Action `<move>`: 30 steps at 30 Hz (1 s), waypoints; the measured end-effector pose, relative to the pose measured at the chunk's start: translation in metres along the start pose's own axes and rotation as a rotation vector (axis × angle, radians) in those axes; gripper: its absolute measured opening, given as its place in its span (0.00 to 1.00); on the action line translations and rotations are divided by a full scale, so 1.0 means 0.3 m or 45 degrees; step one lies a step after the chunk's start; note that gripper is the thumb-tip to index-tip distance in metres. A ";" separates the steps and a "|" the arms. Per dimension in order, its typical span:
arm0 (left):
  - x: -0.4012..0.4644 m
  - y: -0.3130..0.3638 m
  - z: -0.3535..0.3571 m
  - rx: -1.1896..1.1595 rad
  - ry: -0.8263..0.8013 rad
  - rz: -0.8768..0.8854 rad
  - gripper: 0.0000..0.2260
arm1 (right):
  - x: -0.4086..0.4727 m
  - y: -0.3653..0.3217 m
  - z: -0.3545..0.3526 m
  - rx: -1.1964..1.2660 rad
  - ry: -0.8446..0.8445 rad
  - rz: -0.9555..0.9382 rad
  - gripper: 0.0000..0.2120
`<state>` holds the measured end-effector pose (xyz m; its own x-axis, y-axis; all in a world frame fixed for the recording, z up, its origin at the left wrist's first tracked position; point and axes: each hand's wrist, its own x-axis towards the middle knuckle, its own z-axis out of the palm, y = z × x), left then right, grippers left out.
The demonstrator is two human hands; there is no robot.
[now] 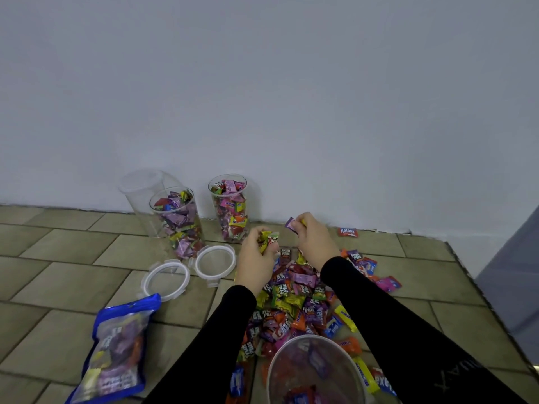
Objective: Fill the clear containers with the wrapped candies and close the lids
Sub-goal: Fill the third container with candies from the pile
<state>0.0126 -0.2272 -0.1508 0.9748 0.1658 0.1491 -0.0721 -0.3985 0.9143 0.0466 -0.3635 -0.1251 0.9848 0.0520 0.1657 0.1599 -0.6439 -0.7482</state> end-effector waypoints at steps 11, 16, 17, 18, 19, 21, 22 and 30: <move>-0.100 0.163 -0.048 -0.429 0.060 0.044 0.08 | -0.100 -0.088 -0.092 0.368 0.281 0.008 0.12; -0.183 0.275 -0.102 -0.657 0.039 0.090 0.08 | -0.174 -0.191 -0.171 0.790 0.387 0.075 0.10; -0.196 0.294 -0.112 -0.677 0.035 0.106 0.08 | -0.187 -0.213 -0.188 0.855 0.403 0.076 0.11; -0.218 0.314 -0.125 -0.687 0.040 0.129 0.08 | -0.210 -0.238 -0.206 0.913 0.415 0.066 0.11; -0.241 0.334 -0.139 -0.698 0.047 0.157 0.08 | -0.231 -0.263 -0.222 0.967 0.423 0.046 0.11; -0.290 0.366 -0.167 -0.678 0.066 0.213 0.09 | -0.275 -0.307 -0.249 1.070 0.437 0.003 0.11; -0.312 0.377 -0.178 -0.660 0.074 0.243 0.09 | -0.299 -0.325 -0.262 1.114 0.439 -0.012 0.11; -0.502 0.422 -0.208 -0.607 0.096 0.386 0.10 | -0.523 -0.384 -0.304 1.316 0.412 -0.098 0.13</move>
<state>-0.1564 -0.2462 -0.0340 0.8792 0.1781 0.4420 -0.4508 0.0103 0.8926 -0.1325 -0.3669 -0.0063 0.9295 -0.2362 0.2834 0.3491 0.3147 -0.8827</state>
